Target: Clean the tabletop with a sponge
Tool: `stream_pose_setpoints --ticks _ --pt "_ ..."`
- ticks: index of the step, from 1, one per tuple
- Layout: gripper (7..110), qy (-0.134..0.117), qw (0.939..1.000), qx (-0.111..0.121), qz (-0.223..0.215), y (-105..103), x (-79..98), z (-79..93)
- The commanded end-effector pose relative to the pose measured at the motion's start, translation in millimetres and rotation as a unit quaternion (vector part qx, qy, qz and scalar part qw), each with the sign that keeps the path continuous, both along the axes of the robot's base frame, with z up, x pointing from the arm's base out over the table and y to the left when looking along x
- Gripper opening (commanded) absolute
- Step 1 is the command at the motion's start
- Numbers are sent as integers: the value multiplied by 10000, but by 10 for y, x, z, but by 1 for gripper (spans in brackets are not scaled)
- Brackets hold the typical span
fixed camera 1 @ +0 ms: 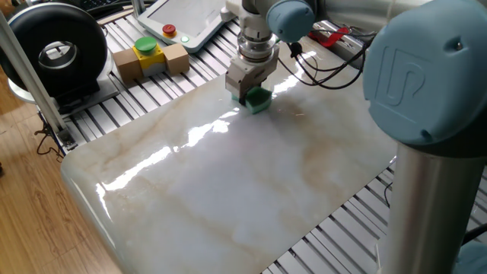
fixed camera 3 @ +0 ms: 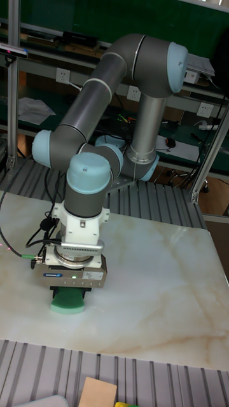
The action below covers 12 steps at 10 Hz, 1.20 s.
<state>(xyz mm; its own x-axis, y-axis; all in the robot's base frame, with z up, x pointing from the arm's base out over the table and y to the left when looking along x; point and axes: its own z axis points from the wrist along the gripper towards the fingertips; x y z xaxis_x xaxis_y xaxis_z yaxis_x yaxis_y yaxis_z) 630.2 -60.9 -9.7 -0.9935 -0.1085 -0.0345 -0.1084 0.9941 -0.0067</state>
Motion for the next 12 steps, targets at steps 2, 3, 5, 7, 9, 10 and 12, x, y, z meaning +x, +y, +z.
stream_pose_setpoints --ticks 2,3,5,7,9,10,12 --pt "7 36 9999 69 -124 170 6 33" --pt "7 43 9999 69 -139 201 10 33" --pt "7 66 9998 71 -193 295 13 41" --pt "7 73 9997 56 -224 359 15 19" --pt "7 96 9996 56 -262 422 12 2" --pt "7 111 9995 56 -278 450 12 3" --pt "7 141 9994 41 -324 521 17 21"
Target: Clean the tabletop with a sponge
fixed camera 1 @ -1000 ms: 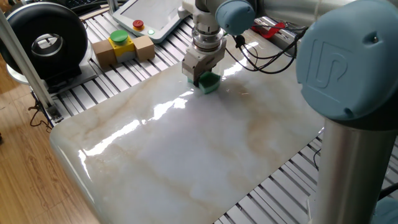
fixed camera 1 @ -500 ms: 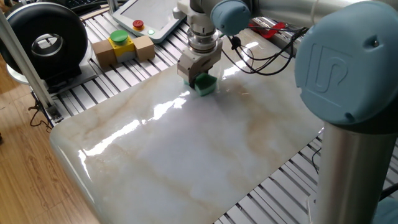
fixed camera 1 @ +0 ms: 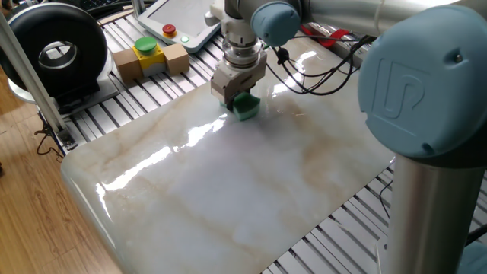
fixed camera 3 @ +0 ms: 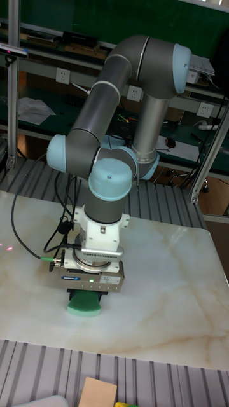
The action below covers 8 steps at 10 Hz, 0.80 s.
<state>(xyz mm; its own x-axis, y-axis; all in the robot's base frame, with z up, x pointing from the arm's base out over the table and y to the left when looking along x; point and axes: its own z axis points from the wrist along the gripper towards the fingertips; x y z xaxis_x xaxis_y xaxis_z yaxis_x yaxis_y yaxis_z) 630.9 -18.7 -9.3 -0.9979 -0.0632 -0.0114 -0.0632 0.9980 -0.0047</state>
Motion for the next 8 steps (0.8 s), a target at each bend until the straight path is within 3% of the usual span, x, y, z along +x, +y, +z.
stream_pose_setpoints --ticks 1,8 --pt "7 24 9999 33 -113 139 22 23" --pt "7 69 9997 26 -228 379 88 1"
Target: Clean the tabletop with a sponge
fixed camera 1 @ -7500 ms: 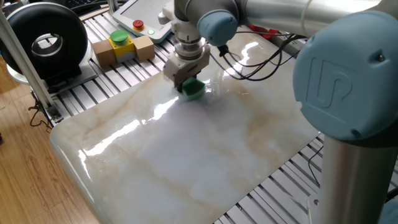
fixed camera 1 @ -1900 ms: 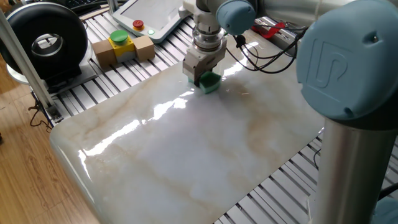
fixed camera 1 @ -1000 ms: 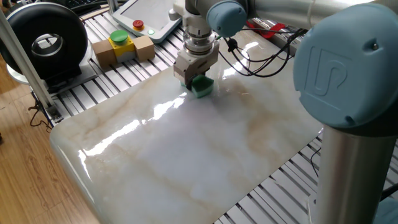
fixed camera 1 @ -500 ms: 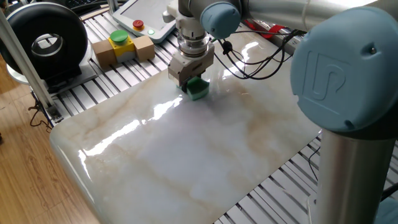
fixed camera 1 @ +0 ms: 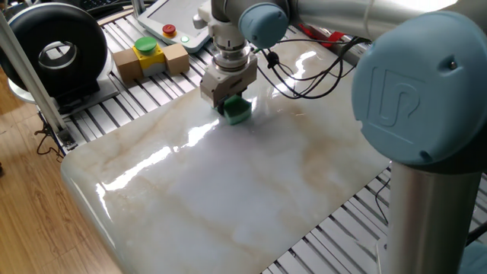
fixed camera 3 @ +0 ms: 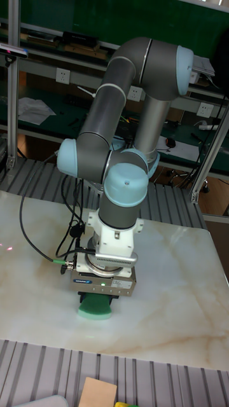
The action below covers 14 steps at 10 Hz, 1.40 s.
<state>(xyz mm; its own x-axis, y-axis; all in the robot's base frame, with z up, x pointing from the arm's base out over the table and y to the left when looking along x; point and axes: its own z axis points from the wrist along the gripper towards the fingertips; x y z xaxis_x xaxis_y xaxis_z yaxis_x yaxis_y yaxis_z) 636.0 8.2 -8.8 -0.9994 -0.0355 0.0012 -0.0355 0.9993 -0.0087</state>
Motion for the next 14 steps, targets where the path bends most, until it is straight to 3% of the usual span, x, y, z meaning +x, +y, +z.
stream_pose_setpoints --ticks 1,14 --pt "7 5 9999 49 -105 141 50 -14" --pt "7 55 9989 230 -403 697 121 115"
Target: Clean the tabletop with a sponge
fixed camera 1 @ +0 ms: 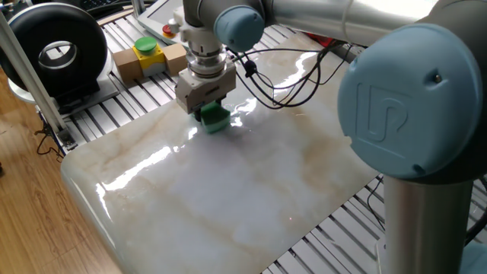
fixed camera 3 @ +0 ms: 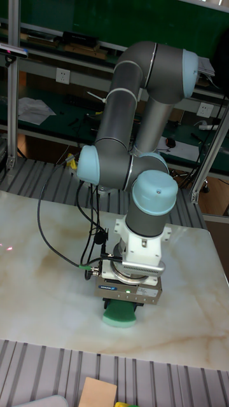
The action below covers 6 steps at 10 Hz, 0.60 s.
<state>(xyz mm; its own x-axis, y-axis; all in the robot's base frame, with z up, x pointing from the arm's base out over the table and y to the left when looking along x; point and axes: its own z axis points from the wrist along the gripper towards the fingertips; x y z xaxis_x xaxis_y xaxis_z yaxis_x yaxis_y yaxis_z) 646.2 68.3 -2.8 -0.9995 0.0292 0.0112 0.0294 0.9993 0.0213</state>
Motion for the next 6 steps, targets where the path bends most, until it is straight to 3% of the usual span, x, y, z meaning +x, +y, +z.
stream_pose_setpoints --ticks 1,4,6 --pt "7 26 9999 72 -79 127 28 120" --pt "7 102 9997 -225 27 -6 85 359" --pt "7 179 9996 -167 165 -136 124 559"
